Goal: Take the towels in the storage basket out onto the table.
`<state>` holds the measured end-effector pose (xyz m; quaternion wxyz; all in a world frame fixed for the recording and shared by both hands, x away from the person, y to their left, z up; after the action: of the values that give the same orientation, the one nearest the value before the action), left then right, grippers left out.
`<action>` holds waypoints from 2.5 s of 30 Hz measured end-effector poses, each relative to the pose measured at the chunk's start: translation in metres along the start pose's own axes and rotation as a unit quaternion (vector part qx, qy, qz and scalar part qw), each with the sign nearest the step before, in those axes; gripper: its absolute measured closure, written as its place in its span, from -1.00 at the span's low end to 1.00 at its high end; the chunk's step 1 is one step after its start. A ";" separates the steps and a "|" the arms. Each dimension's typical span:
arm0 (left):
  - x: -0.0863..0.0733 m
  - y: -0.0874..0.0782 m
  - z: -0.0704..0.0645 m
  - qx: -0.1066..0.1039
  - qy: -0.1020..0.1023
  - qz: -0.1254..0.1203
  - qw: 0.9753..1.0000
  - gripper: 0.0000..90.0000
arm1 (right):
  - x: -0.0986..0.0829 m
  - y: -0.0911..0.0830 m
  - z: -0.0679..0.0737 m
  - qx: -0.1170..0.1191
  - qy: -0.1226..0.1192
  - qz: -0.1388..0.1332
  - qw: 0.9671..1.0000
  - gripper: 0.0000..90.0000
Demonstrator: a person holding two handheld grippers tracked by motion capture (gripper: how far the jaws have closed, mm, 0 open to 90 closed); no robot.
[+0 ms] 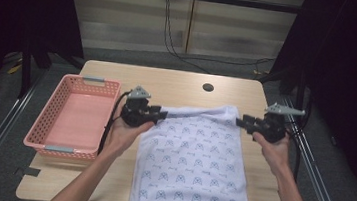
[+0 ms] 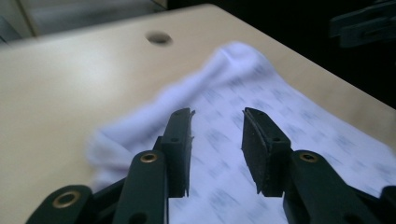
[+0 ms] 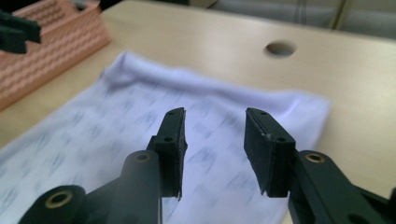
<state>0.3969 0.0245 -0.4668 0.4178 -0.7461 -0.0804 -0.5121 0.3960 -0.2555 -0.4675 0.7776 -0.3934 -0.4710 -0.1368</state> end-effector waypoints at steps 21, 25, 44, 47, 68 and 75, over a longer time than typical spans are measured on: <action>-0.137 -0.015 -0.049 -0.054 0.075 0.119 0.989 0.25 | -0.160 -0.032 0.081 0.049 -0.004 0.192 0.980 0.49; -0.152 -0.037 -0.059 -0.066 0.084 0.133 0.985 0.36 | -0.166 -0.037 0.097 0.082 -0.004 0.207 0.975 0.48; -0.103 -0.019 -0.023 -0.032 -0.026 0.094 0.995 0.40 | -0.136 -0.004 0.093 0.076 -0.023 0.170 0.982 0.38; -0.079 -0.010 -0.009 -0.017 -0.029 0.079 0.996 0.41 | -0.129 0.004 0.085 0.074 -0.021 0.157 0.985 0.38; -0.069 0.035 0.059 0.060 -0.085 0.166 0.981 0.95 | -0.137 0.008 0.073 0.073 -0.020 0.157 0.985 0.39; -0.025 0.025 0.088 0.130 -0.088 0.072 0.985 0.77 | -0.138 0.007 0.073 0.072 -0.013 0.157 0.985 0.39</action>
<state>0.4601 0.0785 -0.5126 0.5387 -0.7313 -0.1285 -0.3982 0.2831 -0.2191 -0.5684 0.8093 -0.4072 -0.4224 0.0267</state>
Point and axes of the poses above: each handheld gripper's, and its own axes: y roughly forward along the jaws, x roughly out of its top, z roughly to its left, the point moved 10 cm from there along y, roughly forward along the jaws, and after that the axes turned 8 degrees about x, right-handed, at the moved point
